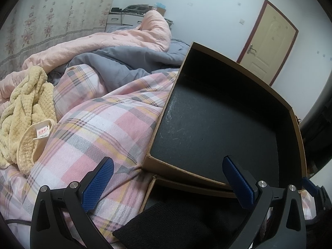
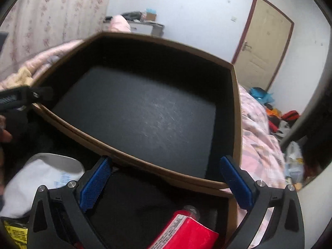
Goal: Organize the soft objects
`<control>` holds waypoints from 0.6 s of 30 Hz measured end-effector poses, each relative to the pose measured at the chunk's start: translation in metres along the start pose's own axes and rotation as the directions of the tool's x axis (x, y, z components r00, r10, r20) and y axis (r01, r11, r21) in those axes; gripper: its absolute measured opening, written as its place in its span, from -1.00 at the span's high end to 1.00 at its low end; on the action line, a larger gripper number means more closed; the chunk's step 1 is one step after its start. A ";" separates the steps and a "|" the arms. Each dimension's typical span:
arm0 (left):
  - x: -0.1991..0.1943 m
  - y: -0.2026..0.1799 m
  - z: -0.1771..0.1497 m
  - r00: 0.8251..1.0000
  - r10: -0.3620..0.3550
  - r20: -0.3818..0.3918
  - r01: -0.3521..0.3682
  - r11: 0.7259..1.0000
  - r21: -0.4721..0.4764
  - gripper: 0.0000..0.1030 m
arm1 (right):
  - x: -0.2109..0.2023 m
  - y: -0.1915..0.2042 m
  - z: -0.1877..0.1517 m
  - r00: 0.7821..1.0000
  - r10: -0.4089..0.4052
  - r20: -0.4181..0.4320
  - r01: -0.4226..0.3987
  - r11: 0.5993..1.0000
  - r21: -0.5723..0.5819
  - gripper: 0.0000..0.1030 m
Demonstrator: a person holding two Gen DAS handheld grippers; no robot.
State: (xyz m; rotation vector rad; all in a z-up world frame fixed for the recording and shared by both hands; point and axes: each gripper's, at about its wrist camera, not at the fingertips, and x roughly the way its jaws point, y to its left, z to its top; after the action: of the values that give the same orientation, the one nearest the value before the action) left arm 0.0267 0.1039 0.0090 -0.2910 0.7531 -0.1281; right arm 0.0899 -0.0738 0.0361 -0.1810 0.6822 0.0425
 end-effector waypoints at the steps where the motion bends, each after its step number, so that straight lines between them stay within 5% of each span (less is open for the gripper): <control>1: 0.000 0.001 0.000 1.000 -0.002 0.000 0.002 1.000 -0.002 -1.00 | -0.004 -0.010 0.002 0.998 0.064 0.020 -0.065 0.996 0.053 -0.99; 3: 0.001 0.003 0.000 1.000 -0.009 -0.009 0.009 1.000 -0.007 -1.00 | -0.009 -0.028 0.007 0.992 0.118 0.038 -0.123 0.980 0.158 -0.99; 6: 0.001 0.003 0.000 1.000 -0.013 -0.012 0.013 1.000 -0.011 -1.00 | -0.020 -0.038 0.015 0.994 0.025 0.105 -0.045 0.981 0.186 -0.99; 9: 0.001 0.002 0.000 1.000 -0.013 -0.015 0.013 1.000 -0.001 -1.00 | -0.009 -0.042 0.018 0.997 0.004 0.078 -0.019 0.981 0.192 -0.99; 14: 0.000 0.002 0.000 1.000 -0.008 -0.009 0.008 1.000 -0.005 -1.00 | 0.002 -0.017 0.014 0.994 -0.108 0.029 0.106 0.993 0.060 -0.99; 18: 0.000 0.000 0.000 1.000 -0.007 -0.008 0.007 1.000 -0.001 -1.00 | -0.004 -0.018 0.009 0.994 -0.105 0.043 0.102 0.993 0.060 -0.99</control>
State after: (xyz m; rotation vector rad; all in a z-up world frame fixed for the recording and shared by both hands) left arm 0.0267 0.1043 0.0092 -0.2945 0.7599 -0.1354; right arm 0.0941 -0.0898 0.0482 -0.1596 0.6269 -0.0721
